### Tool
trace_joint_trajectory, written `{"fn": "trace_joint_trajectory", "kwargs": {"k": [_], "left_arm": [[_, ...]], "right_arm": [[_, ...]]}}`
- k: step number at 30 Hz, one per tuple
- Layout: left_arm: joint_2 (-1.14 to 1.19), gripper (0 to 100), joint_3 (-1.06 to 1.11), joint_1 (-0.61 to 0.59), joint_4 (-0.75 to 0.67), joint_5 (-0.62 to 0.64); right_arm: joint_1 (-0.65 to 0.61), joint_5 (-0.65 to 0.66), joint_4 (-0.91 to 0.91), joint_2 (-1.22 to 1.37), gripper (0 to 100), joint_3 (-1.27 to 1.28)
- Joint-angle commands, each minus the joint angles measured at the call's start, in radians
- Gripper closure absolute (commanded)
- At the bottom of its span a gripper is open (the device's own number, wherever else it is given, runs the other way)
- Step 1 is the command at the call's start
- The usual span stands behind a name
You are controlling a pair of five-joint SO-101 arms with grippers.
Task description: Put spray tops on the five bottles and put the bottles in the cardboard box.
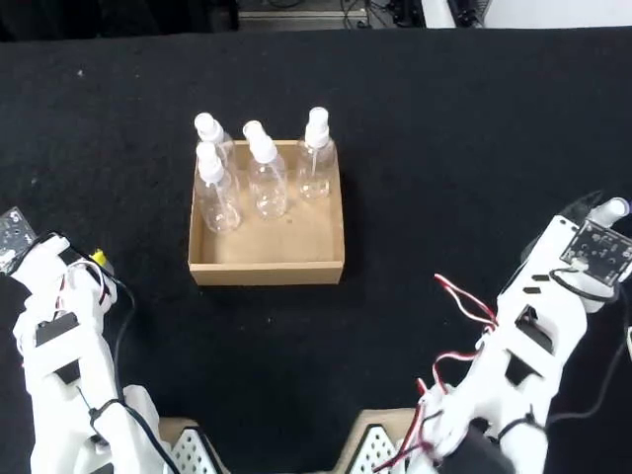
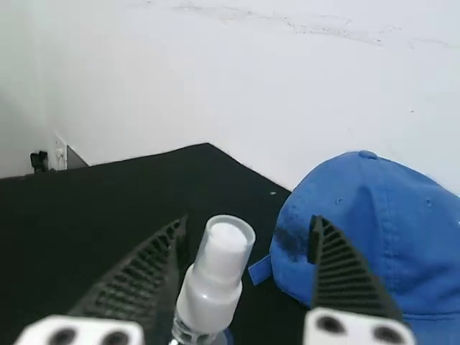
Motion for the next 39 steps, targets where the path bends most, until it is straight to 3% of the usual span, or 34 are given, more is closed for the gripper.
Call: {"fn": "trace_joint_trajectory", "kwargs": {"k": [1,5,8,15,31,39], "left_arm": [[-0.029,80,-0.018,0.010,-0.021,-0.008],[-0.029,80,-0.016,0.010,-0.021,-0.008],[-0.029,80,-0.015,0.010,-0.021,-0.008],[-0.029,80,-0.015,0.010,-0.021,-0.008],[-0.029,80,-0.015,0.010,-0.021,-0.008],[-0.029,80,-0.015,0.010,-0.021,-0.008]], "right_arm": [[-0.011,-0.006,0.285,-0.166,64.0,-0.053],[-0.061,-0.006,0.517,-0.291,53.4,-0.073],[-0.086,-0.006,0.551,-0.331,54.0,-0.047],[-0.092,-0.006,0.299,-0.239,55.4,0.079],[-0.084,-0.009,-0.222,0.340,55.4,0.028],[-0.086,-0.015,-0.288,0.483,55.4,-0.067]]}}
